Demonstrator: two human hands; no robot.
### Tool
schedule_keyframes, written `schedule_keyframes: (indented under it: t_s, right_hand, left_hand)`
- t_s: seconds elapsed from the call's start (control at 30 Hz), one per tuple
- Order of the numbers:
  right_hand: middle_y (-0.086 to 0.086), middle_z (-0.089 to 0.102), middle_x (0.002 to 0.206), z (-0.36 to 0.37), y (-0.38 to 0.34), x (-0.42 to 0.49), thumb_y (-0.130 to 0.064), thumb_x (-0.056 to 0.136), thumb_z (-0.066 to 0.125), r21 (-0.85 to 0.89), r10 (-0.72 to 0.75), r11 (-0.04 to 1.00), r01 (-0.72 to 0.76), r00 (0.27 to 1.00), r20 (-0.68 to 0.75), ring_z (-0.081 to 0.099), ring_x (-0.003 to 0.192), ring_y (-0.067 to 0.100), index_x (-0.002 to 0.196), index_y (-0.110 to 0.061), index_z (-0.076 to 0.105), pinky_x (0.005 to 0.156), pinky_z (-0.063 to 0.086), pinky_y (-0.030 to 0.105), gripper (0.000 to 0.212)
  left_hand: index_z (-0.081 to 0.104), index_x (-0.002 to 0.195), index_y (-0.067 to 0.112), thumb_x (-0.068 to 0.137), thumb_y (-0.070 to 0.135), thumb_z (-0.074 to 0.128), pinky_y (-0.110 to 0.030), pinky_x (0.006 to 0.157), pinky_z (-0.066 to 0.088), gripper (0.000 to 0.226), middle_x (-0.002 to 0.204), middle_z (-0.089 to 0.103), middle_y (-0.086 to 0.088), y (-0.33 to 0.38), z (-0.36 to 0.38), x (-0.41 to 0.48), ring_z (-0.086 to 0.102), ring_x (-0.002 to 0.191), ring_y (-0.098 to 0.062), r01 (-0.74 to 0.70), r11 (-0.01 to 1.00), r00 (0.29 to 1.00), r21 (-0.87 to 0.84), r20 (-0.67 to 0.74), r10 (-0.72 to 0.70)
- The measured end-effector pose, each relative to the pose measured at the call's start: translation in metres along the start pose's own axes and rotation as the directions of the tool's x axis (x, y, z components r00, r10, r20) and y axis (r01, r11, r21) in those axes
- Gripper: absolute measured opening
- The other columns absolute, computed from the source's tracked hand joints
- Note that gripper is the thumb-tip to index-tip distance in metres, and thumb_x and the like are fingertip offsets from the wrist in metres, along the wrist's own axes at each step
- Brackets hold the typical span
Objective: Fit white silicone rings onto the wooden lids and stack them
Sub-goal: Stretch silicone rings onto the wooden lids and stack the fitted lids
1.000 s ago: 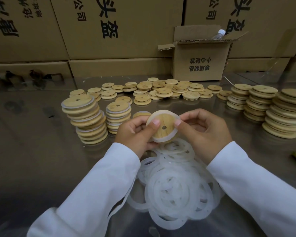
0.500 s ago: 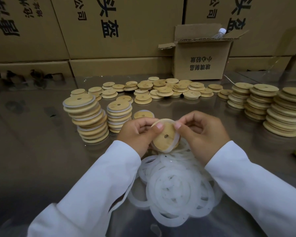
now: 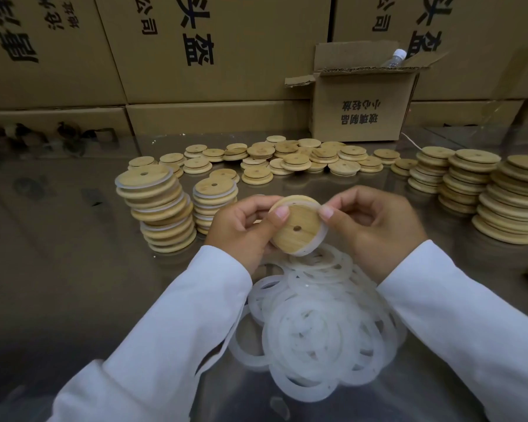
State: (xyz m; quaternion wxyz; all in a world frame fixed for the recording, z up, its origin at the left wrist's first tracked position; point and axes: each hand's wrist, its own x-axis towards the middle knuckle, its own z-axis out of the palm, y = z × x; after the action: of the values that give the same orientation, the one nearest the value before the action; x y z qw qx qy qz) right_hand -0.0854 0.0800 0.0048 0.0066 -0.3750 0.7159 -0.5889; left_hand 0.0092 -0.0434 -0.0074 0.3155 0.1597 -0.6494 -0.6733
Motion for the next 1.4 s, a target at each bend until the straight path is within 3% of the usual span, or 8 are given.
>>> schedule_keyframes:
  t_s: [0.1, 0.2, 0.4, 0.6, 0.87, 1.0, 1.2, 1.4]
  right_hand:
    - [-0.010, 0.065, 0.067, 0.004, 0.003, -0.003, -0.013, 0.078, 0.070, 0.059, 0.020, 0.998, -0.017, 0.999, -0.037, 0.060, 0.063, 0.000, 0.067, -0.023, 0.063, 0.061, 0.048, 0.009, 0.016]
    - [-0.010, 0.067, 0.070, 0.007, 0.007, -0.004, -0.022, 0.075, 0.072, 0.044, 0.045, 0.998, -0.041, 0.995, -0.087, 0.063, 0.067, 0.003, 0.070, -0.024, 0.063, 0.066, 0.052, 0.020, 0.010]
    - [-0.010, 0.066, 0.068, 0.008, 0.011, -0.005, -0.026, 0.077, 0.068, -0.068, 0.039, 0.996, -0.049, 0.988, -0.149, 0.064, 0.068, 0.009, 0.066, -0.025, 0.062, 0.067, 0.054, 0.030, 0.012]
    - [-0.011, 0.067, 0.070, 0.008, 0.011, -0.006, -0.020, 0.078, 0.069, -0.180, -0.039, 0.983, 0.038, 0.999, 0.001, 0.062, 0.068, 0.005, 0.066, -0.026, 0.062, 0.067, 0.052, 0.025, 0.015]
    - [-0.001, 0.069, 0.071, 0.002, 0.008, 0.002, -0.018, 0.080, 0.069, -0.035, 0.086, 0.996, -0.084, 0.993, 0.075, 0.065, 0.070, 0.016, 0.066, -0.022, 0.065, 0.073, 0.053, 0.031, 0.015]
    - [0.000, 0.070, 0.074, 0.000, 0.005, 0.003, -0.017, 0.080, 0.068, -0.004, 0.086, 0.996, -0.086, 0.992, 0.090, 0.065, 0.073, 0.018, 0.069, -0.018, 0.067, 0.073, 0.052, 0.029, 0.011]
    - [-0.004, 0.067, 0.068, 0.005, 0.008, -0.002, -0.012, 0.077, 0.070, 0.089, 0.086, 0.992, -0.089, 0.996, 0.034, 0.062, 0.064, 0.007, 0.065, -0.018, 0.064, 0.063, 0.051, 0.015, 0.015]
    - [-0.009, 0.066, 0.064, 0.010, 0.012, -0.004, -0.026, 0.070, 0.073, -0.033, 0.051, 0.998, -0.053, 0.998, -0.041, 0.060, 0.058, 0.006, 0.065, -0.026, 0.063, 0.061, 0.049, 0.024, 0.012]
  left_hand:
    - [0.069, 0.088, 0.014, 0.082, 0.010, 0.062, -0.049, 0.077, 0.056, 0.009, 0.092, 0.069, -0.017, -0.004, 0.003, -0.001, 0.066, 0.086, -0.032, 0.020, 1.000, 1.000, -0.024, 0.004, -0.020]
    - [0.070, 0.082, 0.017, 0.082, 0.012, 0.064, -0.040, 0.065, 0.058, 0.008, 0.082, 0.071, -0.010, -0.007, 0.004, -0.001, 0.068, 0.074, -0.025, 0.037, 0.998, 0.999, -0.044, -0.012, -0.038]
    - [0.068, 0.084, 0.014, 0.082, 0.013, 0.062, -0.035, 0.063, 0.059, 0.007, 0.075, 0.072, -0.005, -0.009, 0.004, 0.001, 0.069, 0.071, -0.019, 0.087, 0.994, 0.996, -0.068, 0.011, -0.086]
    - [0.069, 0.081, 0.016, 0.083, 0.007, 0.063, -0.038, 0.078, 0.053, 0.011, 0.080, 0.070, -0.010, -0.007, 0.002, 0.000, 0.065, 0.080, -0.024, 0.048, 0.994, 0.996, 0.094, 0.069, -0.054]
    - [0.069, 0.080, 0.021, 0.082, 0.006, 0.063, -0.025, 0.067, 0.054, 0.016, 0.081, 0.070, -0.004, 0.000, -0.004, 0.004, 0.065, 0.076, -0.014, -0.027, 0.986, 0.993, 0.162, 0.114, 0.009]
    - [0.071, 0.084, 0.021, 0.082, 0.009, 0.063, -0.039, 0.079, 0.053, 0.014, 0.092, 0.071, -0.008, 0.002, -0.007, 0.006, 0.066, 0.088, -0.024, -0.003, 0.992, 0.995, 0.130, 0.099, -0.010]
    - [0.070, 0.075, 0.023, 0.080, 0.007, 0.065, -0.043, 0.080, 0.054, 0.017, 0.082, 0.070, -0.008, -0.004, 0.003, 0.000, 0.065, 0.081, -0.022, -0.011, 0.996, 1.000, 0.094, 0.025, 0.008]
    - [0.069, 0.076, 0.020, 0.082, 0.008, 0.064, -0.050, 0.086, 0.053, 0.014, 0.083, 0.070, -0.010, -0.005, 0.003, 0.002, 0.066, 0.087, -0.029, 0.055, 0.997, 0.998, 0.050, -0.048, -0.052]
